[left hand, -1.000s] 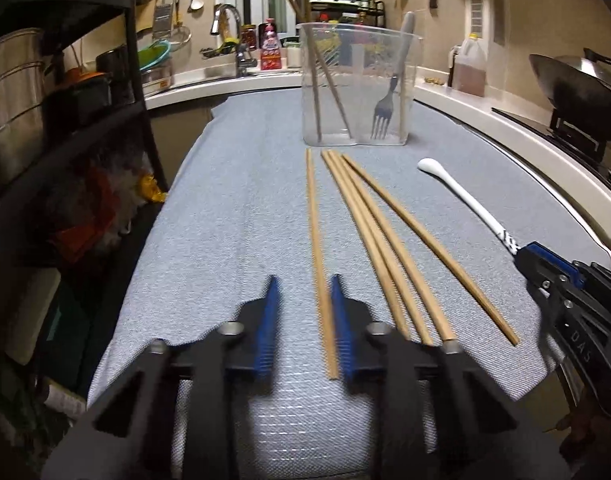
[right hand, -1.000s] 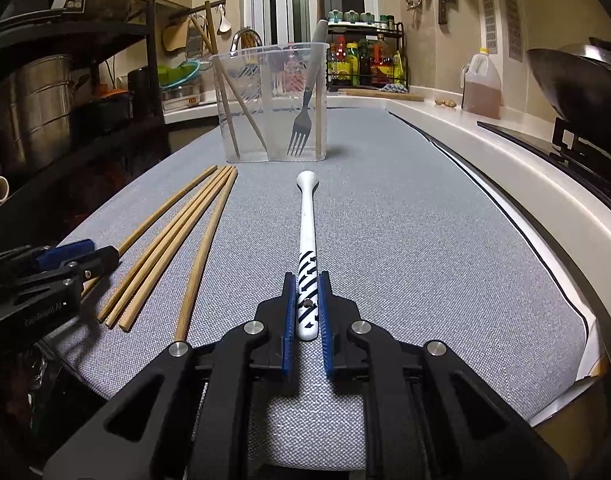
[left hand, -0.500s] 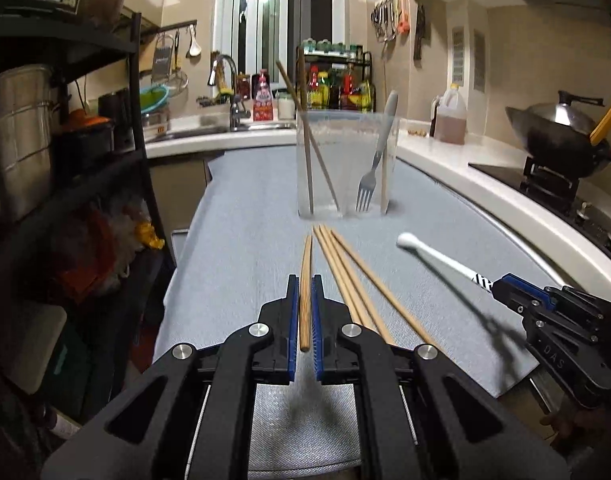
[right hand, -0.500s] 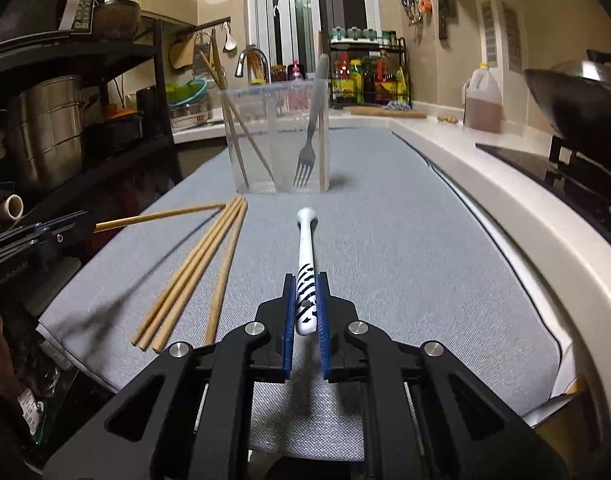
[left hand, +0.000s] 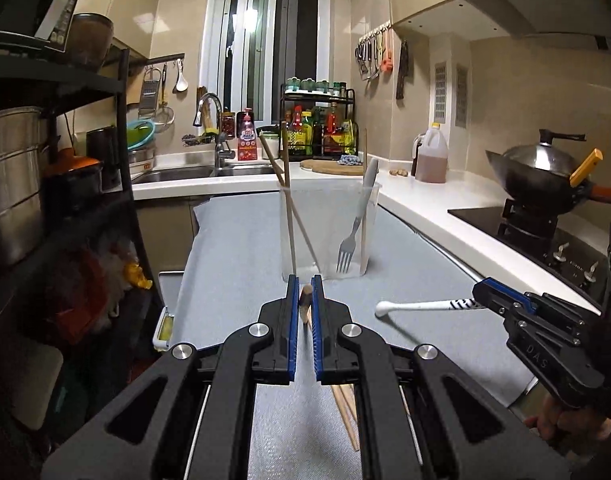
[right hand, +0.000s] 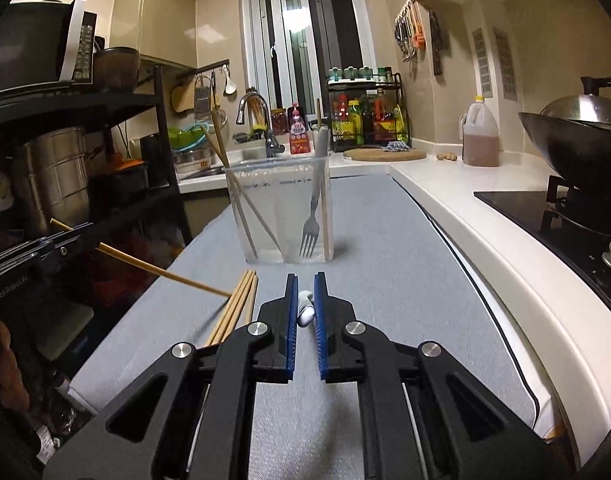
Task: Organize utensils
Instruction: 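Lift the chopstick and spoon up into the clear container and open both tools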
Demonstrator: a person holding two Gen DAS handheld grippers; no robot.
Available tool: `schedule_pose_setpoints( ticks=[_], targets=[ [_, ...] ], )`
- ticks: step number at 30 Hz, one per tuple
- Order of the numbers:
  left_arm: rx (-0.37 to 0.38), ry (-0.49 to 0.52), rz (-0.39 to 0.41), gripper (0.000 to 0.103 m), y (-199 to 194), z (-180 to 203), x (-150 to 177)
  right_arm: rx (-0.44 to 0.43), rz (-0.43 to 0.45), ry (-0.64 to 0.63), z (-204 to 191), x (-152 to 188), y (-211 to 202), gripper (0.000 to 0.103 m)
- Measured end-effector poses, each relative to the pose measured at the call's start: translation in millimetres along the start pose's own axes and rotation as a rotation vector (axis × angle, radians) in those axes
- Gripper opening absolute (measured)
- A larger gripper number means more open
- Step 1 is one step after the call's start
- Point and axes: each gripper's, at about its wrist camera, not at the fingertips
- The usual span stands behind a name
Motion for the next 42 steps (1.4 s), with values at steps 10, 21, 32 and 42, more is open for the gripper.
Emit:
schedule_pose_setpoints(
  ticks=[10, 21, 32, 42],
  targets=[
    [0.007, -0.025, -0.049, 0.006, 20, -5, -35, -0.007, 0.013, -0.043, -10, -45, 14, 0.006],
    [-0.007, 0.004, -0.111, 0.006, 40, -5, -73, -0.026, -0.042, -0.055, -7, -87, 32, 0.006],
    [0.014, 0.020, -0.124, 0.006, 45, -2, -113, -0.059, -0.036, -0.104, -9, -129, 33, 0.006],
    [0.042, 0.073, -0.038, 0.006, 49, 11, -184, -0.107, 0.009, -0.086, -10, -205, 47, 0.006]
  ],
)
Point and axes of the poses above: each gripper's, at about its wrist camera, not at the fingertips, and y roughly the way its jaws point, z to its right, x to its underside, and after that the axes turned 4 degrees about -y, right-handed
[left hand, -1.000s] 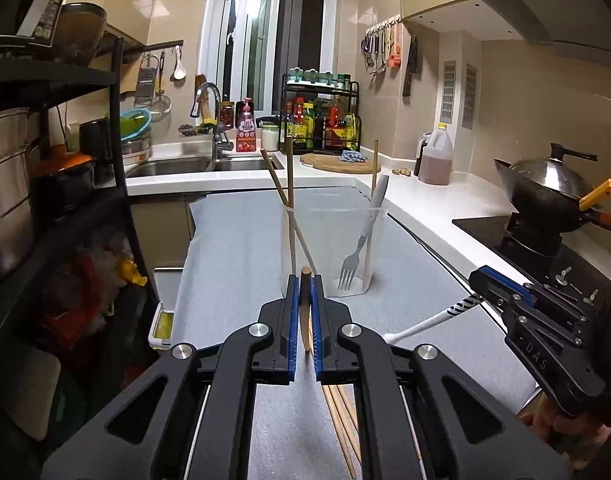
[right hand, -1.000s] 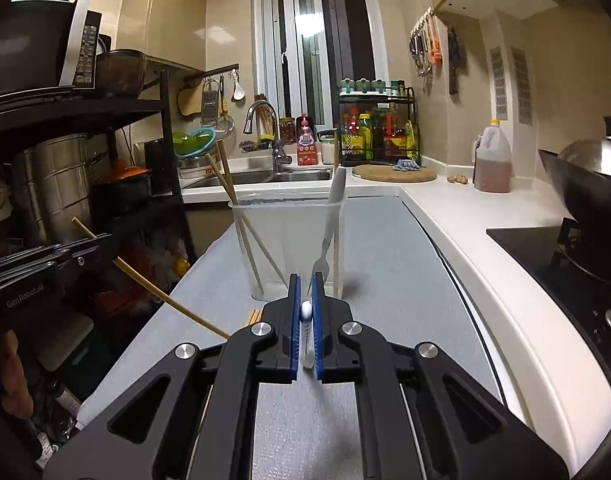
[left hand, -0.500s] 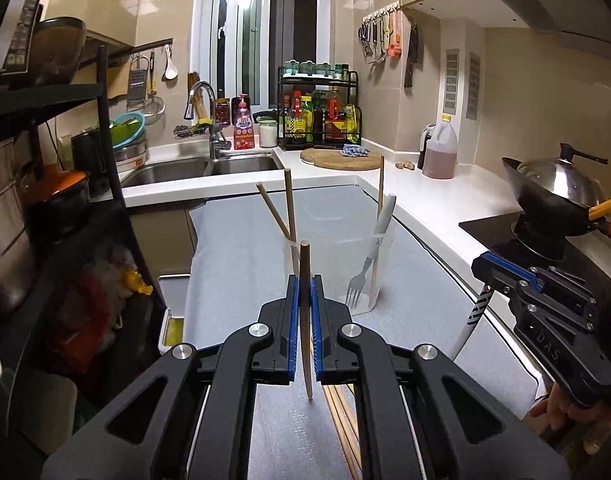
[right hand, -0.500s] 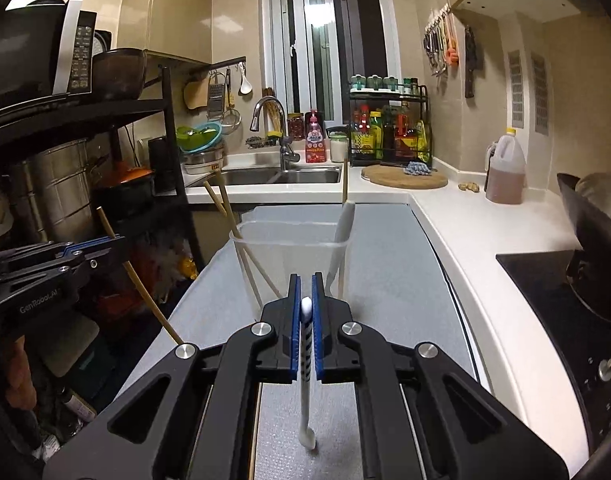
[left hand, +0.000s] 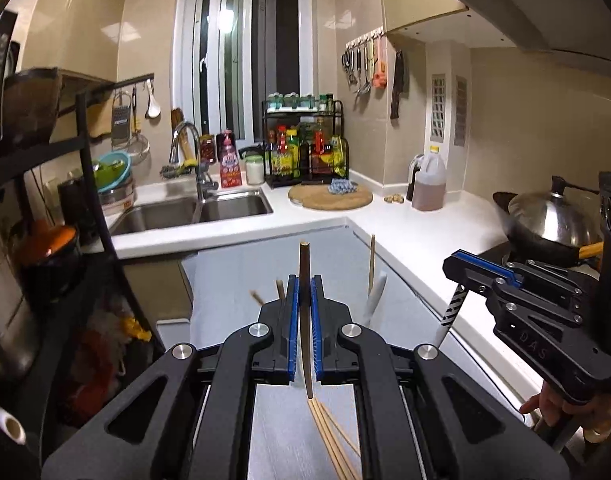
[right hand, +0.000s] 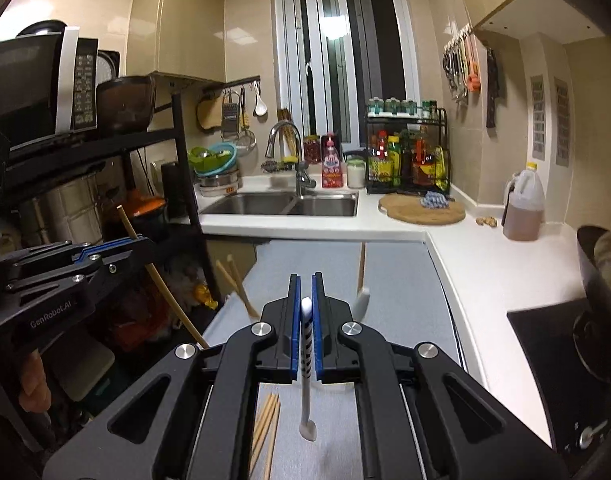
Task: Organize utensils
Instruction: 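Lift the chopstick and spoon up into the clear container and open both tools, then withdraw both open tools from the container back toward the remaining chopsticks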
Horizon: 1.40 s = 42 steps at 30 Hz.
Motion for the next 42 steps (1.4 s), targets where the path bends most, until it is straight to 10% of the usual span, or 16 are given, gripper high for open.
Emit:
schedule_pose_setpoints(
  ticks=[15, 35, 36, 39, 42],
  targets=[
    [0.022, 0.032, 0.076, 0.006, 54, 8, -66, 0.044, 0.113, -0.024, 12, -82, 57, 0.006],
    [-0.021, -0.005, -0.083, 0.007, 134, -19, 8, 0.047, -0.027, 0.029, 26, 2, 124, 0.006],
    [-0.019, -0.008, -0.085, 0.013, 133, -20, 9, 0.044, -0.034, 0.030, 27, 5, 125, 0.006],
    [-0.045, -0.040, -0.106, 0.093, 129, -24, 11, 0.030, -0.045, 0.033, 27, 13, 124, 0.021],
    [-0.066, -0.026, -0.057, 0.093, 114, -26, 13, 0.046, -0.026, 0.033, 29, 18, 114, 0.053]
  ],
)
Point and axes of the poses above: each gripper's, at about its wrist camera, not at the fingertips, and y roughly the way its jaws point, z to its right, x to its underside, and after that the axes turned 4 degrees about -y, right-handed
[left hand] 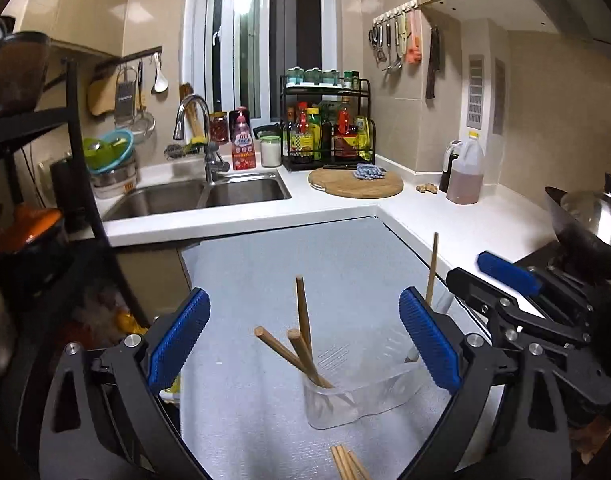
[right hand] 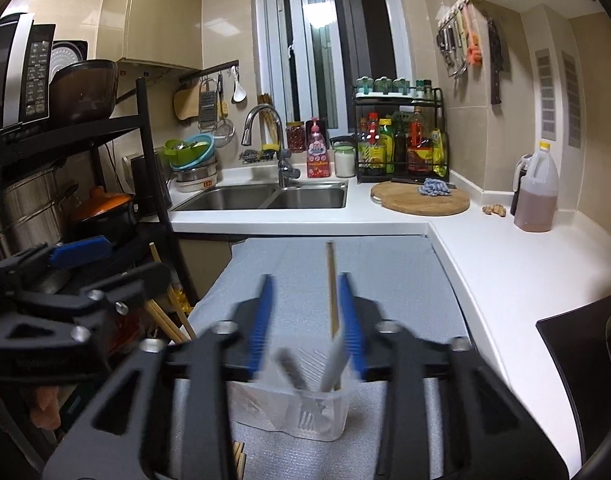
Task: Organize utensils
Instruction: 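Withdraw both open tools from the container back toward the remaining chopsticks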
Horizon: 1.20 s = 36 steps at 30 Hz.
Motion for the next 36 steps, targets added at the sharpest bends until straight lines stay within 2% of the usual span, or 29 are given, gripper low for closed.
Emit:
schedule_pose_setpoints(
  ticks=[2, 6, 14, 20, 25, 32, 36],
  targets=[
    [-0.026, 0.018, 0.006, 0.093, -7, 0, 3, 0.014, 0.011, -0.002, 0, 3, -8, 0.056],
    [-0.054, 0.039, 0.000, 0.095, -20, 5, 8, 0.028, 0.009, -0.027, -6, 10, -25, 0.070],
    [-0.069, 0.022, -0.002, 0.095, -65, 10, 28, 0.053, 0.005, 0.044, -11, 30, -76, 0.080],
    [-0.078, -0.019, -0.029, 0.095, -99, 15, 69, 0.040, -0.023, 0.112, -15, 64, -117, 0.081],
    [-0.085, -0.064, -0.052, 0.095, -123, 15, 107, 0.040, -0.059, 0.151, -24, 105, -149, 0.081],
    [-0.096, -0.112, -0.051, 0.095, -151, 14, 149, 0.096, -0.075, 0.103, -43, 153, -187, 0.081],
    [-0.092, -0.145, -0.065, 0.095, -163, 11, 164, 0.099, -0.068, 0.075, -48, 161, -199, 0.081]
  ],
)
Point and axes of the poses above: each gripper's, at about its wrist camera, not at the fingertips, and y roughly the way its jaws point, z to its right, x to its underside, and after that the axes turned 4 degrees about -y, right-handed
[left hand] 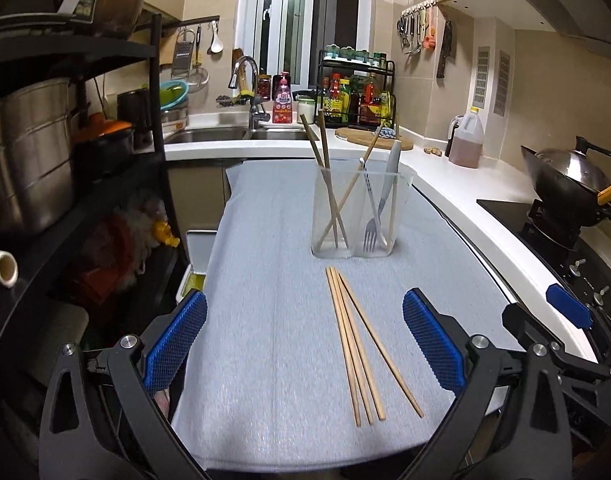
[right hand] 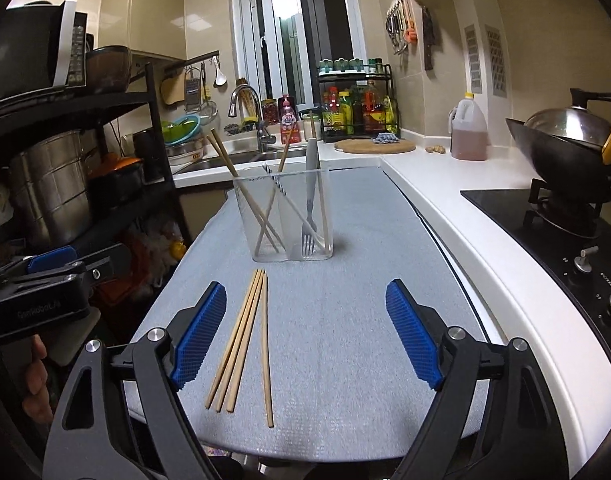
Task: Organize utensils
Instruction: 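Withdraw both open tools from the container back toward the remaining chopsticks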
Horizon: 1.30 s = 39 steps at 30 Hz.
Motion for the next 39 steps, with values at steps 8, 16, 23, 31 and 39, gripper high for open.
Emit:
schedule_pose_setpoints(
  ticks=[8, 16, 23, 31, 39],
  targets=[
    [-0.037, 0.009, 0.031, 0.095, -31, 0, 23, -0.015, 0.038, 0.008, -1, 12, -30, 0.081],
    [-0.050, 0.007, 0.015, 0.095, -40, 2, 46, -0.017, 0.023, 0.003, -1, 31, -44, 0.081],
    [-0.067, 0.016, -0.006, 0.095, -34, 5, 53, -0.014, -0.007, 0.003, -1, 40, -38, 0.081],
    [-0.079, -0.007, -0.034, 0.095, -21, -1, 56, -0.005, -0.045, 0.007, -1, 47, -24, 0.081],
    [-0.089, 0.001, -0.053, 0.095, -7, -1, 60, 0.024, -0.082, 0.015, 0, 55, -9, 0.081]
  ],
)
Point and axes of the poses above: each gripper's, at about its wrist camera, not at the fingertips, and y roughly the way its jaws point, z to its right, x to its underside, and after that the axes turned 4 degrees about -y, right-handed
